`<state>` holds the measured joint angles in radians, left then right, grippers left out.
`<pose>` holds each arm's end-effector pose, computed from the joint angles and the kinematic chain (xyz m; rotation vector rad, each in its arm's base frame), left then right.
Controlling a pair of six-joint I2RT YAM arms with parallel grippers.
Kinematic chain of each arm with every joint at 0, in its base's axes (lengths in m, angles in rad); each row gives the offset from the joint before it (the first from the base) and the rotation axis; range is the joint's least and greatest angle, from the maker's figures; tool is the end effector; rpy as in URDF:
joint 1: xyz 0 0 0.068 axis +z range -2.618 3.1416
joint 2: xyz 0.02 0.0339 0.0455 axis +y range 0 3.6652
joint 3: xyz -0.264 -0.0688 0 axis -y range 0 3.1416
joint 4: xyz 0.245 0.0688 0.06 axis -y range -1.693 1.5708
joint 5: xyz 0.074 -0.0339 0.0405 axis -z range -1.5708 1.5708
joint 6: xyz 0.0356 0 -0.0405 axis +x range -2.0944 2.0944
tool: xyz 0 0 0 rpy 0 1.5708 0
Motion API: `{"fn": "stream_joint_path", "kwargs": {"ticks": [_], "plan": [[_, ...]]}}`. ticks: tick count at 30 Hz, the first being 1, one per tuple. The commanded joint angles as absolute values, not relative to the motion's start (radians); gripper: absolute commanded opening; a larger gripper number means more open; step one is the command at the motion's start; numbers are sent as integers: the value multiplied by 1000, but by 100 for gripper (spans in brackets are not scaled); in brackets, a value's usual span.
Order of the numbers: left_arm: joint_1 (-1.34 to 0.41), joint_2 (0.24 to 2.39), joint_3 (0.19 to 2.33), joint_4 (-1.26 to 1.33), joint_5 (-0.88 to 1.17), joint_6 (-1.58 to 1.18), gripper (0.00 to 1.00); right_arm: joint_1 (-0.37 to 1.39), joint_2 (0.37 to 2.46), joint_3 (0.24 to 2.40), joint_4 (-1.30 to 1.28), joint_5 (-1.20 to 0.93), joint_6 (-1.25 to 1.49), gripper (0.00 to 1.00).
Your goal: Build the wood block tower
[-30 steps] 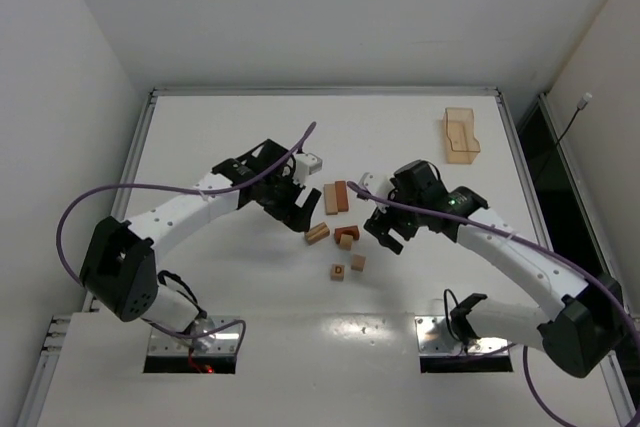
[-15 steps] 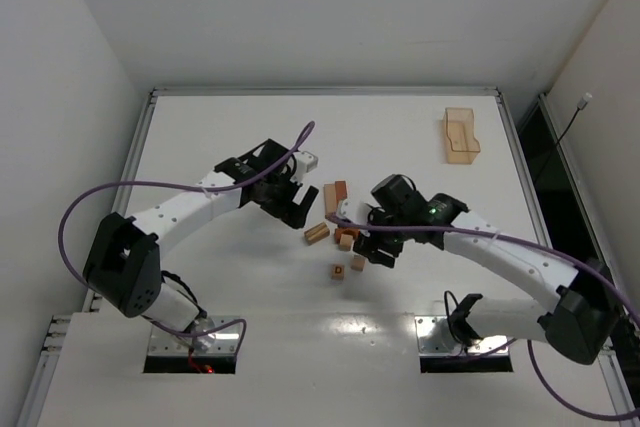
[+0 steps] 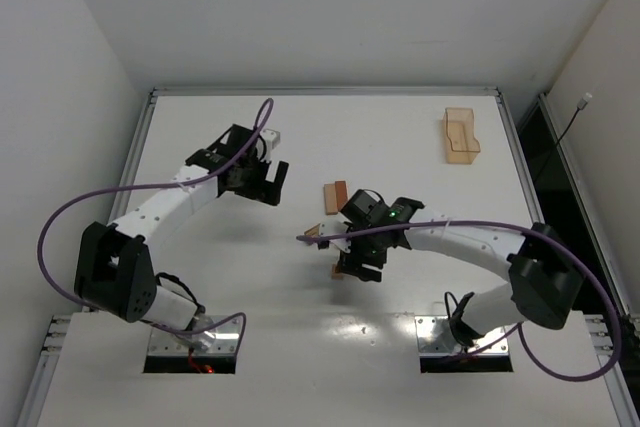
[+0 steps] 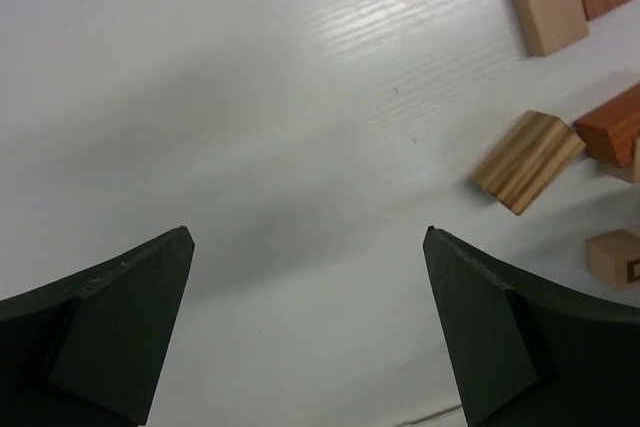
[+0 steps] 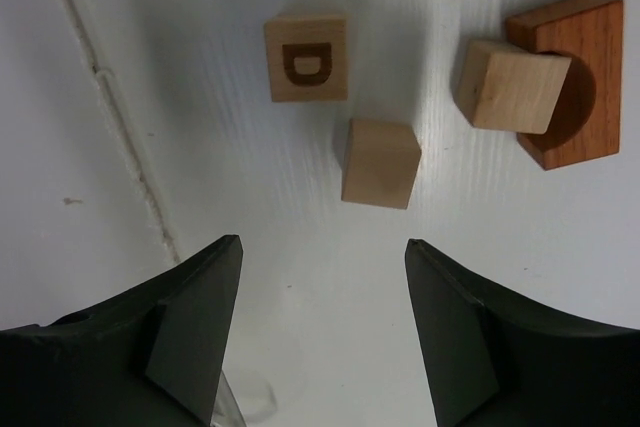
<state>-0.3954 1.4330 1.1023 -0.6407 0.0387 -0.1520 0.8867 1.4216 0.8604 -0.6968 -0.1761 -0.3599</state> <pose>0.2733 -0.1156 0.2617 0.3263 2.5415 -0.2618 0.1555 0.2005 0.1912 -1.7038 2.3018 0.3616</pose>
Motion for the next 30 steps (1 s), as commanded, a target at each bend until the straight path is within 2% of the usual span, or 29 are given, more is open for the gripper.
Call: {"fn": "stream_joint_path", "kwargs": {"ticks": [1, 17, 30], "plan": [[-344, 1393, 1118, -612, 14, -181, 99, 881, 1465, 934, -640, -155, -319, 63], [-256, 1453, 1127, -621, 70, -190, 99, 871, 1696, 1058, -635, -86, -259, 61], [-227, 1480, 1127, -612, 91, -190, 99, 871, 1697, 1026, -653, -55, -268, 59]]}}
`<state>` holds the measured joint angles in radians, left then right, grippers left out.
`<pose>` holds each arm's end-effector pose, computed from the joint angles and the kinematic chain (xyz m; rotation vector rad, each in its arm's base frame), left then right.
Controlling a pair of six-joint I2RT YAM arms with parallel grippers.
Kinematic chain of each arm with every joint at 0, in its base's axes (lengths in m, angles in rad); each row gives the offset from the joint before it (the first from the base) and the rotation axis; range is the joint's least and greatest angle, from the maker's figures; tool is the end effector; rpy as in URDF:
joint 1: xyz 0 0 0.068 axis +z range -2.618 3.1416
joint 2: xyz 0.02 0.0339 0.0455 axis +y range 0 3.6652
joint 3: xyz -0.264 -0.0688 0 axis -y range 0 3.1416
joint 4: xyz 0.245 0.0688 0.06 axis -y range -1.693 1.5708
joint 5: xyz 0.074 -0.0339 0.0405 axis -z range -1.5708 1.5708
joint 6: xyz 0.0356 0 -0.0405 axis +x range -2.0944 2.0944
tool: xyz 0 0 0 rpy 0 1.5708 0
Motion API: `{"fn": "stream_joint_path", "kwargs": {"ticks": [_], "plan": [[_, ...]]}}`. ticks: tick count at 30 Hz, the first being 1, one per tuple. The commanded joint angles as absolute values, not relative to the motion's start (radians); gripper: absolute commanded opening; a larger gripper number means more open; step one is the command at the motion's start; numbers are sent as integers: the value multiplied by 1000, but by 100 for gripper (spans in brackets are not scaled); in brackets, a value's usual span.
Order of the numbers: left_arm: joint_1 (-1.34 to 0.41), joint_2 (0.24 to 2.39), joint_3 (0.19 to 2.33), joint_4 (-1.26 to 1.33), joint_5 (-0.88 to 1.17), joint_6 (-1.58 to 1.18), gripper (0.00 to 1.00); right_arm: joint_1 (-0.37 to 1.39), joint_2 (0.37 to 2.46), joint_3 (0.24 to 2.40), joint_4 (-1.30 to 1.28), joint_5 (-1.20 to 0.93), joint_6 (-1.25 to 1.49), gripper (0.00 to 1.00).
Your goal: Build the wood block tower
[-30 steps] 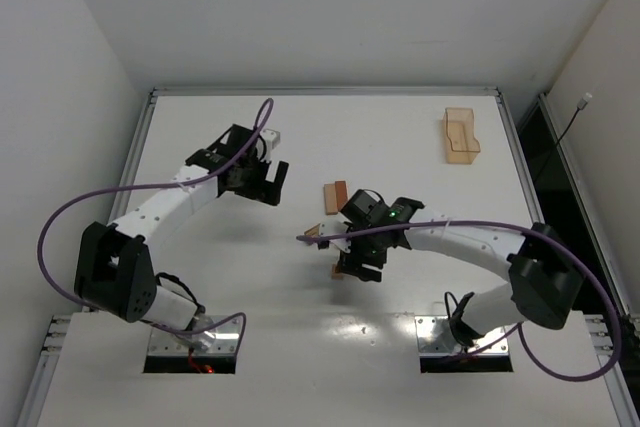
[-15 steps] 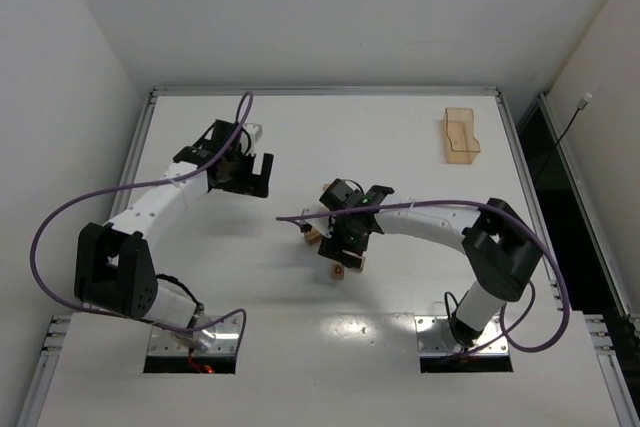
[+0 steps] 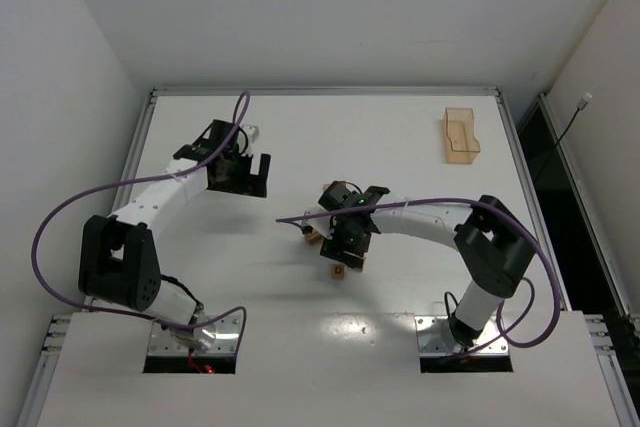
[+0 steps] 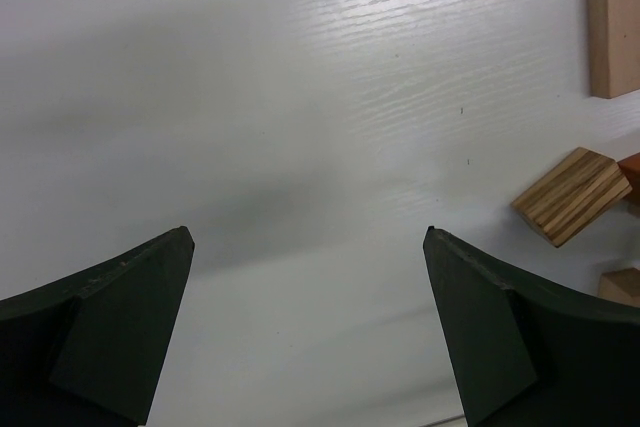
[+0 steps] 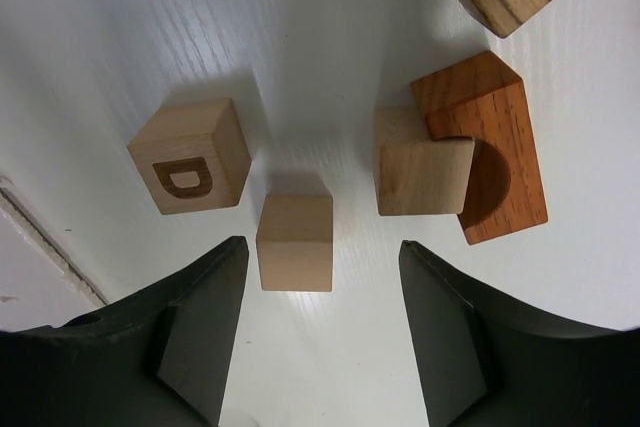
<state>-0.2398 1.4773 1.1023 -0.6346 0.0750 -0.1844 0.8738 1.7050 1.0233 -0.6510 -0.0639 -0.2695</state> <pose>0.2943 -0.0747 0.2497 0.1000 2.5952 -0.2528 0.1967 0.2386 0.1609 -1.5930 2.4556 0.1935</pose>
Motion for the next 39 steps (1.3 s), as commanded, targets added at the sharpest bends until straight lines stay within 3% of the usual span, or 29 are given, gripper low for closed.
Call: {"fn": "stream_joint_path", "kwargs": {"ticks": [1, 7, 23, 26, 29, 30, 32, 39], "plan": [[-227, 1480, 1127, -612, 91, -190, 99, 871, 1697, 1017, -663, -55, -268, 59], [-227, 1500, 1127, -603, 100, -190, 99, 881, 1687, 997, -672, -75, -268, 51], [-198, 1509, 1098, -584, 127, -199, 99, 913, 1715, 1005, -672, -94, -268, 50], [-198, 1509, 1098, -584, 127, -199, 99, 913, 1724, 1005, -672, -94, -268, 44], [-198, 1509, 1098, -575, 127, -199, 99, 913, 1733, 1014, -672, -94, -268, 26], [-198, 1509, 1098, -575, 127, -199, 99, 913, 1733, 1014, -672, -94, -268, 13], [-198, 1509, 1098, -575, 127, -199, 99, 913, 1733, 1014, -672, -94, -259, 0], [-198, 1444, 1057, -566, 94, -218, 99, 879, 1638, 1098, -704, 1, -151, 0]]}}
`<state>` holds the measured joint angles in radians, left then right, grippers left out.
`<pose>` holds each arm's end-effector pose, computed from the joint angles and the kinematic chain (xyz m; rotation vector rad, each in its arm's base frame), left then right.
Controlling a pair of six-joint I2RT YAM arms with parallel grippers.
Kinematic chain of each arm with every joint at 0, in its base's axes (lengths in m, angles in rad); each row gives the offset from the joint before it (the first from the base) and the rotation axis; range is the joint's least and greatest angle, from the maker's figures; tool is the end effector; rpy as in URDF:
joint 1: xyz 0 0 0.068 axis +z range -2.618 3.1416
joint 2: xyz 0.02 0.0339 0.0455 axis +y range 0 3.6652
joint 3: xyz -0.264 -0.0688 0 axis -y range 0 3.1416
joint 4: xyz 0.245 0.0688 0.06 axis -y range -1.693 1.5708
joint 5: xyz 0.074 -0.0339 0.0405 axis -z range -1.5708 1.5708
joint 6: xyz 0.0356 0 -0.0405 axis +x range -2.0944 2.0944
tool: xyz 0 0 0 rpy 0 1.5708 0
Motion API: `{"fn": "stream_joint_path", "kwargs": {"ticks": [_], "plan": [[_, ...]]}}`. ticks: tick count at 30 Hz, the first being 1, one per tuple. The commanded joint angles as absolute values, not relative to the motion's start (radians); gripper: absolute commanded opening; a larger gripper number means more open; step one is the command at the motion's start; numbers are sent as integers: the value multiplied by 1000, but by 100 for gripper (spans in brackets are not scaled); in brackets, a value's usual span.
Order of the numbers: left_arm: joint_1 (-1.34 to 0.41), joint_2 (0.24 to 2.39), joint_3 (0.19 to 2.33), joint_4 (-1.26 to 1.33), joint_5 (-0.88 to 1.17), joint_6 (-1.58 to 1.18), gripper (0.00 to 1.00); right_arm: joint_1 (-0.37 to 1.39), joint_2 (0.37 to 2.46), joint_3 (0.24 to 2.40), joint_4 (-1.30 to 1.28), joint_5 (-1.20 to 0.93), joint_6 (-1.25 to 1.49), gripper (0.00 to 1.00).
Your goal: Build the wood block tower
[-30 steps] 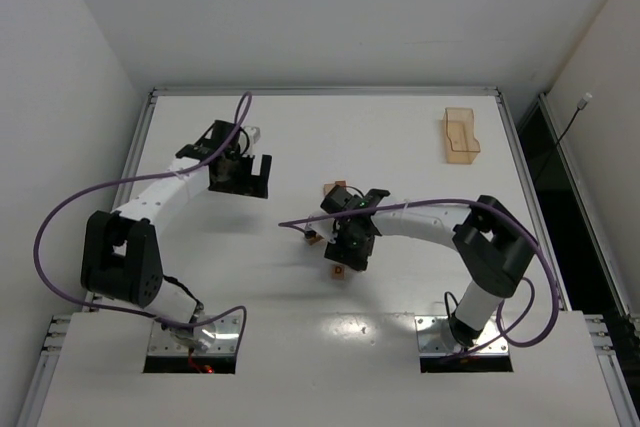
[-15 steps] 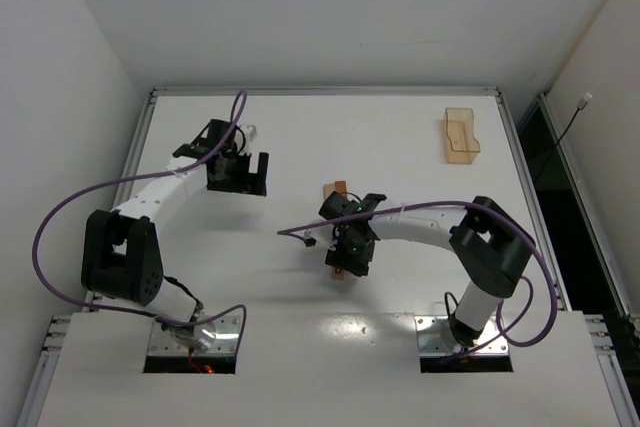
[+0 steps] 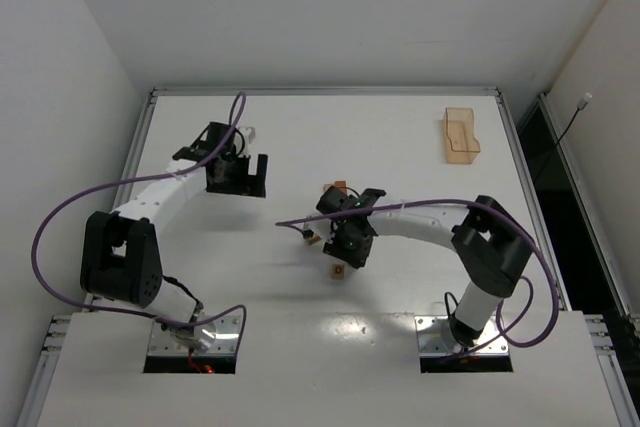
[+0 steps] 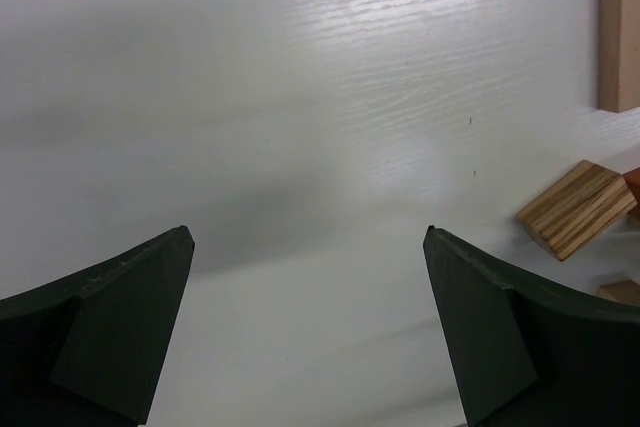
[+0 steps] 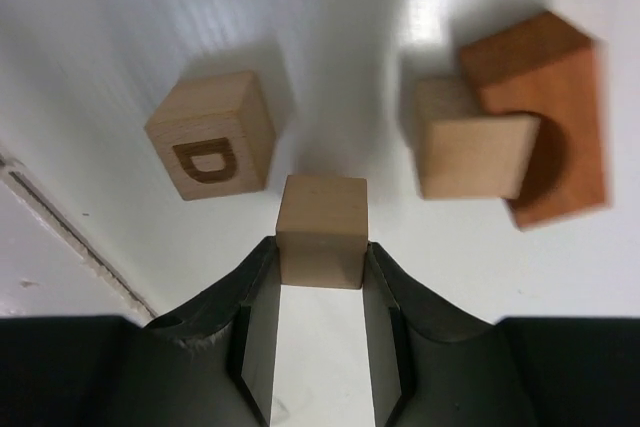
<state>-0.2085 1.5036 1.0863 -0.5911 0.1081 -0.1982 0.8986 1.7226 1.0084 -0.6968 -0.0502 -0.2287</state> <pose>0.3014 -0.0677 0.2399 0.0540 2.5971 -0.2891 0.1865 0.2372 0.1512 -1.6098 2.5356 0.1503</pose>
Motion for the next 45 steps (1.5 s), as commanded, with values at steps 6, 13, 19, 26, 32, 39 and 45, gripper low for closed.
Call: {"fn": "stream_joint_path", "kwargs": {"ticks": [6, 13, 19, 26, 32, 39, 45], "plan": [[-198, 1381, 1022, -557, 0, -258, 99, 815, 1592, 1369, -779, 211, 139, 0], [-198, 1436, 1117, -581, -104, -301, 99, 735, 1745, 1569, -798, 246, 414, 0], [-198, 1473, 1172, -601, -140, -301, 99, 617, 1914, 1712, -863, 92, 606, 0], [-180, 1482, 1163, -581, -134, -301, 99, 580, 2054, 1881, -900, 77, 640, 0], [-170, 1512, 1163, -581, -123, -310, 99, 580, 2089, 1858, -873, 3, 640, 0], [-170, 1531, 1181, -591, -114, -310, 99, 589, 2111, 1807, -864, -47, 640, 0], [-170, 1540, 1190, -591, -114, -310, 99, 580, 2157, 1827, -873, -25, 600, 0]]}}
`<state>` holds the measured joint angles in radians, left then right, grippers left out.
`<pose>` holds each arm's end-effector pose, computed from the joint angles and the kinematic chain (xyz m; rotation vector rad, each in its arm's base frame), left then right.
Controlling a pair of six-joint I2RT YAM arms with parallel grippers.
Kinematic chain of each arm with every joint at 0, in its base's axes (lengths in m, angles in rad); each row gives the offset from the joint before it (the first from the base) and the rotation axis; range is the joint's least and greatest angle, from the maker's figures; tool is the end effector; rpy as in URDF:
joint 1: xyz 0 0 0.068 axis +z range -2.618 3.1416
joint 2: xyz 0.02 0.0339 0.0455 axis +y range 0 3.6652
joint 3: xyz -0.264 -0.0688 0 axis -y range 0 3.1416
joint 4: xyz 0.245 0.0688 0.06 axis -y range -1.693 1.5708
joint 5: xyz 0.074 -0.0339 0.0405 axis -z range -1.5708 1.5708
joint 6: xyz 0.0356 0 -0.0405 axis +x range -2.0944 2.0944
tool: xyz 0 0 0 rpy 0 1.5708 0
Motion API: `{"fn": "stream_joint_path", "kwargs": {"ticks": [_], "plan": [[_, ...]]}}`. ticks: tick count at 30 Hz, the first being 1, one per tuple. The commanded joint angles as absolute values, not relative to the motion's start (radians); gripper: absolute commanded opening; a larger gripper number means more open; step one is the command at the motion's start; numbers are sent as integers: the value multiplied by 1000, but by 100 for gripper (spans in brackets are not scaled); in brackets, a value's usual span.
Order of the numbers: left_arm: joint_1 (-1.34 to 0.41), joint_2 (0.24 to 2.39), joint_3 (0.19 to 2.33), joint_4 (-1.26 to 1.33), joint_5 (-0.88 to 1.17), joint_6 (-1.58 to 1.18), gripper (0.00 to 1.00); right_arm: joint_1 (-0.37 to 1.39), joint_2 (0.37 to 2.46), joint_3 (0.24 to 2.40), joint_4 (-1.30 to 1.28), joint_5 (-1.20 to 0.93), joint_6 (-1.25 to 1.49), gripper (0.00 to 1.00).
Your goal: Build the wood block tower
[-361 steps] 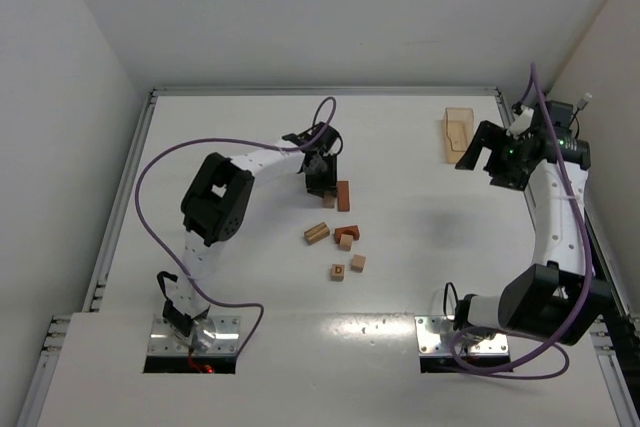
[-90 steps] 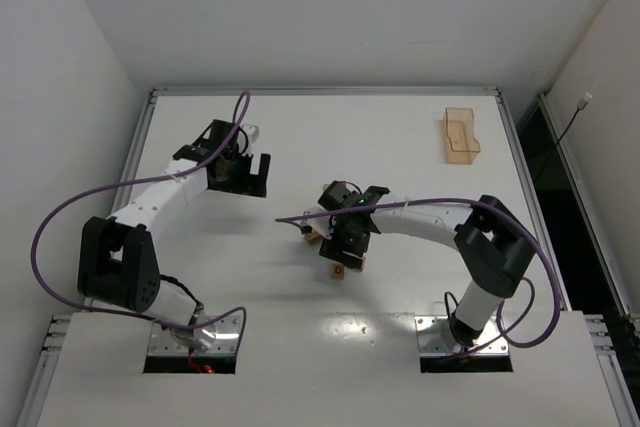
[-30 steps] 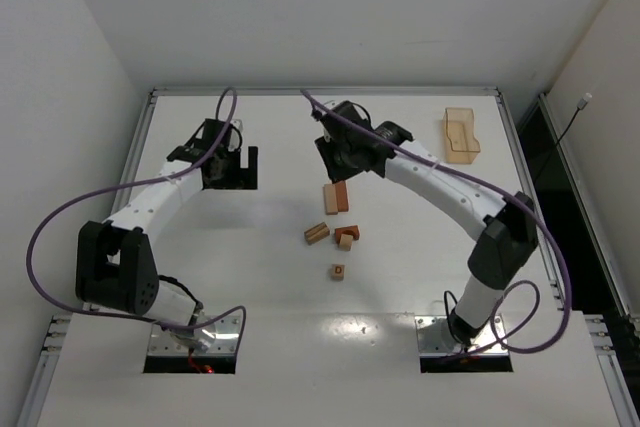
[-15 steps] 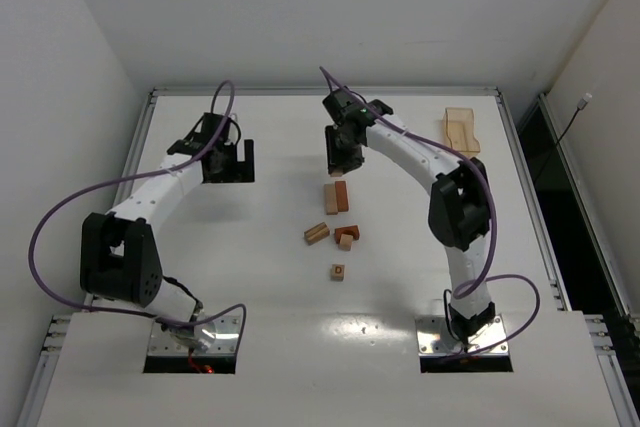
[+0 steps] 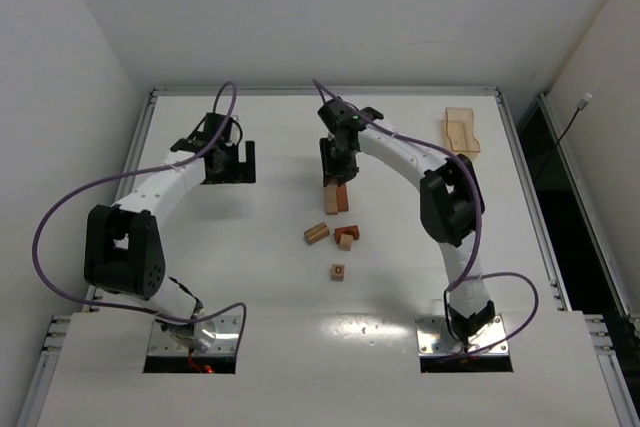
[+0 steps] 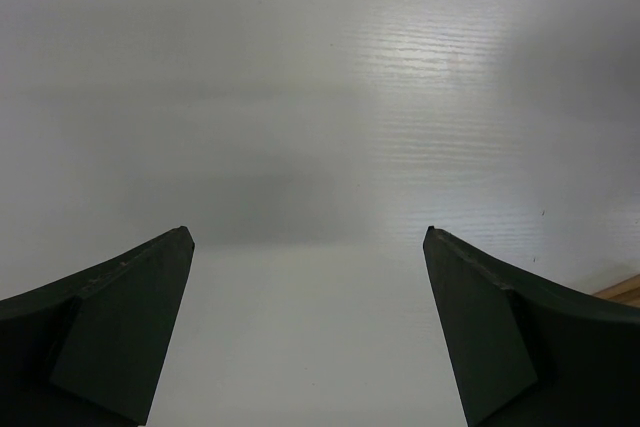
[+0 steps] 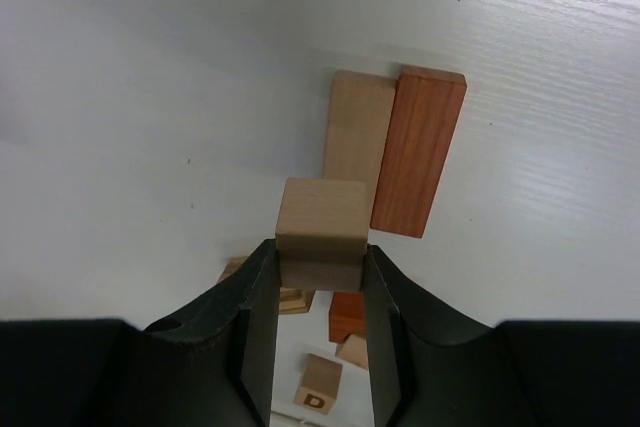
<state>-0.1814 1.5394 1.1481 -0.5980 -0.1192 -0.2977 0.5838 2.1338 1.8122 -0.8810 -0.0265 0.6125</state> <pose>0.3166 -0.0538 0.2480 -0.1936 2.5424 -0.0332 0.3764 0.2498 0.2140 0.0337 2.8336 0.3282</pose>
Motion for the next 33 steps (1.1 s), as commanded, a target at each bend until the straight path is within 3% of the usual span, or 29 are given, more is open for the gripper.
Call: {"fn": "stream_joint_path", "kwargs": {"ticks": [1, 33], "plan": [[-170, 1540, 1190, -591, -114, -319, 99, 580, 2157, 1827, -873, -25, 600, 0], [-170, 1595, 1218, -600, -103, -328, 99, 552, 2264, 1885, -854, 12, 563, 0]]}}
